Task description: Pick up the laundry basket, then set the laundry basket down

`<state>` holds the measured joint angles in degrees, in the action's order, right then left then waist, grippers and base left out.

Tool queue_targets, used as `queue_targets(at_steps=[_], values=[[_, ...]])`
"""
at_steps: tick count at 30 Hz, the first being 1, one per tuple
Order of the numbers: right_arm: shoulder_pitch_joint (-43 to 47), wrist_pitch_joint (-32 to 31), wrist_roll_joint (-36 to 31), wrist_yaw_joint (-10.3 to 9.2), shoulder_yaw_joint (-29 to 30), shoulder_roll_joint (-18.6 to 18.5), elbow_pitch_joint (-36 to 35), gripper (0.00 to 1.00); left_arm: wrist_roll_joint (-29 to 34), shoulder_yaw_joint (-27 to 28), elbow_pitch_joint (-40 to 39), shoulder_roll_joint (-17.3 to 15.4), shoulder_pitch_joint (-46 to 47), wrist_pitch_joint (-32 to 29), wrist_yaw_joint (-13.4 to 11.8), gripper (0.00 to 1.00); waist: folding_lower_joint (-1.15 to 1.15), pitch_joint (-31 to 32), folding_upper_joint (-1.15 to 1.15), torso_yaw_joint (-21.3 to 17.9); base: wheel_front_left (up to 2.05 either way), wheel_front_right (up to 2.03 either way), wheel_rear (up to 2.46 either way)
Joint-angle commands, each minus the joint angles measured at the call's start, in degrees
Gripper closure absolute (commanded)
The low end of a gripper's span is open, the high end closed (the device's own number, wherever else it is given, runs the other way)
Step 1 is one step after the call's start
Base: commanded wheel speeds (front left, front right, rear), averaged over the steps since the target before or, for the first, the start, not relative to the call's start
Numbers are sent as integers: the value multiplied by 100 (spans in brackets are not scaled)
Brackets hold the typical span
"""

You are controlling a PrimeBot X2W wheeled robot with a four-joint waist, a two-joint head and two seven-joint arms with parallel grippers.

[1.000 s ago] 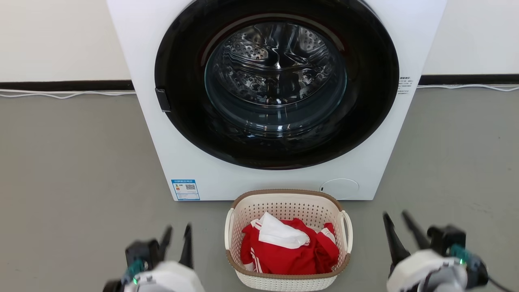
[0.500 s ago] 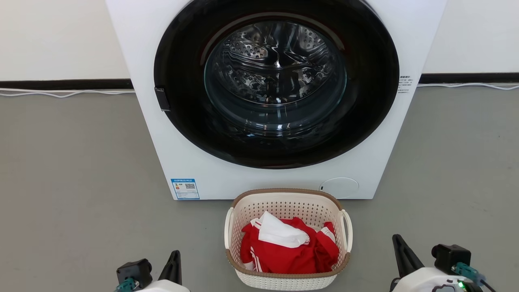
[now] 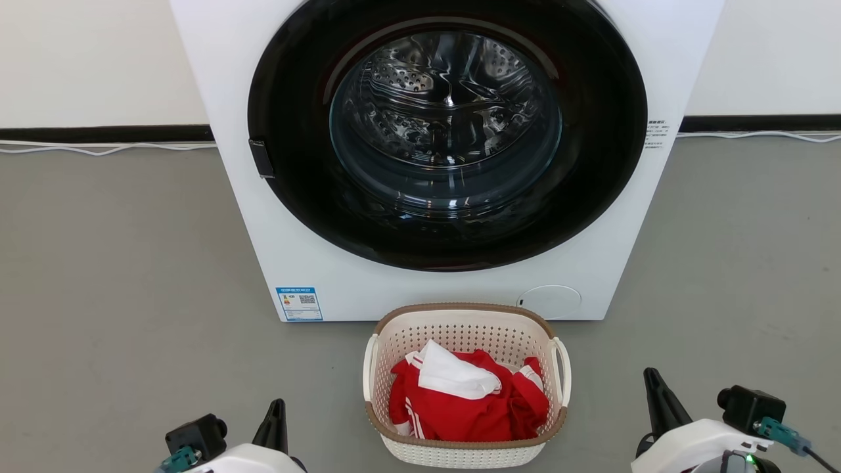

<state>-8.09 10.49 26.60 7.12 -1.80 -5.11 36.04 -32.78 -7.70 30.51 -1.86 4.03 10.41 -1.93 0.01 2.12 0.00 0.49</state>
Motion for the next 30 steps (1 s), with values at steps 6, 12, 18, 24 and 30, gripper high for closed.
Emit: queue_targets(at_steps=[6, 12, 18, 24, 30], values=[[-114, -135, 534, 15, 72, -19, -311, 100, -478, 163, -275, -29, 219, -133, 130, 100, -1, -15, 0, -3, 0, 0, 0], [-97, -219, 861, 16, 113, -6, -413, 100, -774, 231, -350, -33, 219, -217, 174, 100, -1, -27, 0, -6, 0, 0, 0], [-77, -321, 1250, 18, 163, 10, -536, 100, -1127, 312, -438, -38, 219, -318, 226, 100, -1, -41, 0, -9, 0, 0, 0], [-54, -439, 1707, 19, 221, 28, -679, 100, -1542, 408, -542, -43, 219, -436, 288, 100, -1, -57, 0, -12, 0, 0, 0], [-34, -541, 2098, 21, 271, 44, -802, 100, -1897, 490, -631, -48, 218, -537, 341, 100, -1, -71, 0, -15, 0, 0, 0]])
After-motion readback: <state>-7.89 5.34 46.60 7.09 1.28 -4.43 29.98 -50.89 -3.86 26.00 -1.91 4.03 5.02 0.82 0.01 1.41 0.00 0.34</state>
